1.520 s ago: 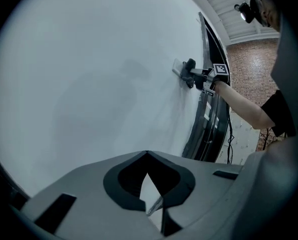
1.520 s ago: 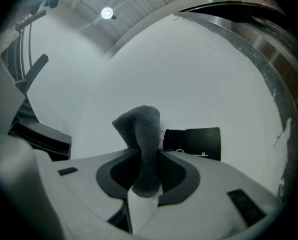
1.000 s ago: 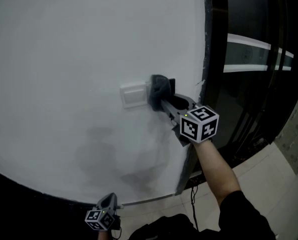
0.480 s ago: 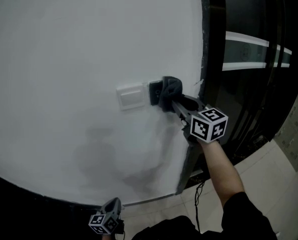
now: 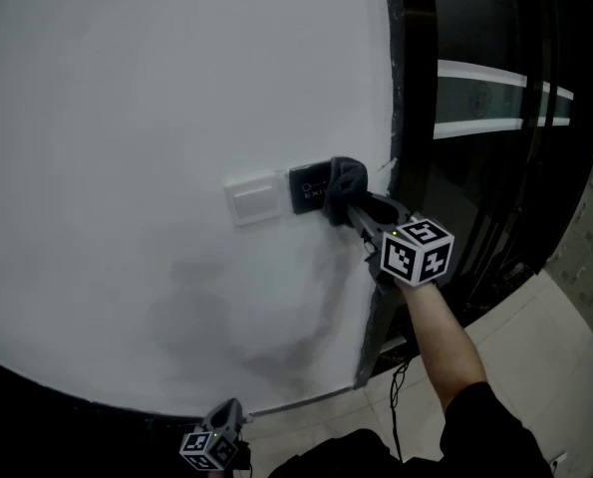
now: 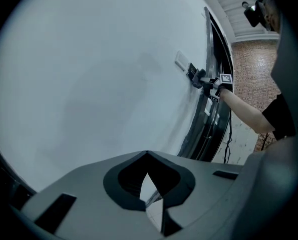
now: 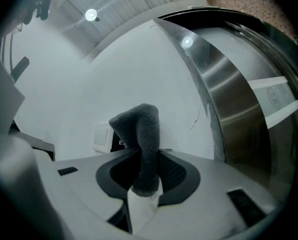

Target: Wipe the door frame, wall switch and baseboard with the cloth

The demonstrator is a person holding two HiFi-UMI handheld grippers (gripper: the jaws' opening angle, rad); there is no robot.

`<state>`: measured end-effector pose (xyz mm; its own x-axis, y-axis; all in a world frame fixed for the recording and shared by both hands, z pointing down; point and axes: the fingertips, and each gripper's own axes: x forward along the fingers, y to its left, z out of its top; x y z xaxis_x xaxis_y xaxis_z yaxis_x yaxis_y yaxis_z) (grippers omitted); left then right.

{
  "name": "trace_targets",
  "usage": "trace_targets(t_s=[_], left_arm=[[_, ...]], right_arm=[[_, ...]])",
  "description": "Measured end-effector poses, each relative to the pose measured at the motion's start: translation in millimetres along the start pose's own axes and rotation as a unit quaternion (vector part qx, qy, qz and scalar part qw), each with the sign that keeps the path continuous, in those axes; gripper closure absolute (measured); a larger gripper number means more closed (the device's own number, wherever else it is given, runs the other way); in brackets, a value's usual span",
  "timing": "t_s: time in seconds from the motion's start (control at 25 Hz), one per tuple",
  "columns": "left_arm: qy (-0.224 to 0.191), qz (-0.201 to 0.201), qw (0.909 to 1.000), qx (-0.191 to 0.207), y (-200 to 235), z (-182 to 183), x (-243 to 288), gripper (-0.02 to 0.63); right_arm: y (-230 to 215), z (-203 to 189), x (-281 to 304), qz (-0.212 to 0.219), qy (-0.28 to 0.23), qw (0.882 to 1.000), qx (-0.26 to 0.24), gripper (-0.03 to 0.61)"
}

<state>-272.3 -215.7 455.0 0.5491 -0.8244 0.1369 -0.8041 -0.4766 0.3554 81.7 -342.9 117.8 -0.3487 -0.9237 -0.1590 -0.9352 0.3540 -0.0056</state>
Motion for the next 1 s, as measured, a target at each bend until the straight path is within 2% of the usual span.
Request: trace_targets(t_s=[0.28, 0.48, 0.6, 0.68, 0.8, 1.0], left_arm=[[0.005, -0.014, 0.9998, 0.013, -3, 6, 7, 0.623], [0.003, -0.021, 0.9997, 0.011, -4, 10, 6, 0.623], [0.0, -0.021, 0.9997, 0.01, -2, 11, 4, 0.623], [-0.003, -0.021, 0.9997, 0.011, 0, 11, 3, 0.623], [-0.008, -0.019, 0.9998, 0.007, 4, 11, 1, 0.623], [-0.019, -0.009, 0.9998, 0.0, 13, 12, -6, 0.623]], right_arm=[[-11, -5, -19, -0.039, 0.005, 0.999, -0.035, 0.48], [-13, 0, -36, -0.042, -0.009, 0.999, -0.021, 0.48], [-3, 9, -38, -0.038, -0.014, 0.998, -0.037, 0.48], [18, 19, -34, -0.017, -0.021, 0.998, -0.055, 0.48], [73, 32, -22, 0.045, -0.029, 0.995, -0.085, 0.48], [170, 33, 6, 0.148, -0.027, 0.979, -0.135, 0.48]])
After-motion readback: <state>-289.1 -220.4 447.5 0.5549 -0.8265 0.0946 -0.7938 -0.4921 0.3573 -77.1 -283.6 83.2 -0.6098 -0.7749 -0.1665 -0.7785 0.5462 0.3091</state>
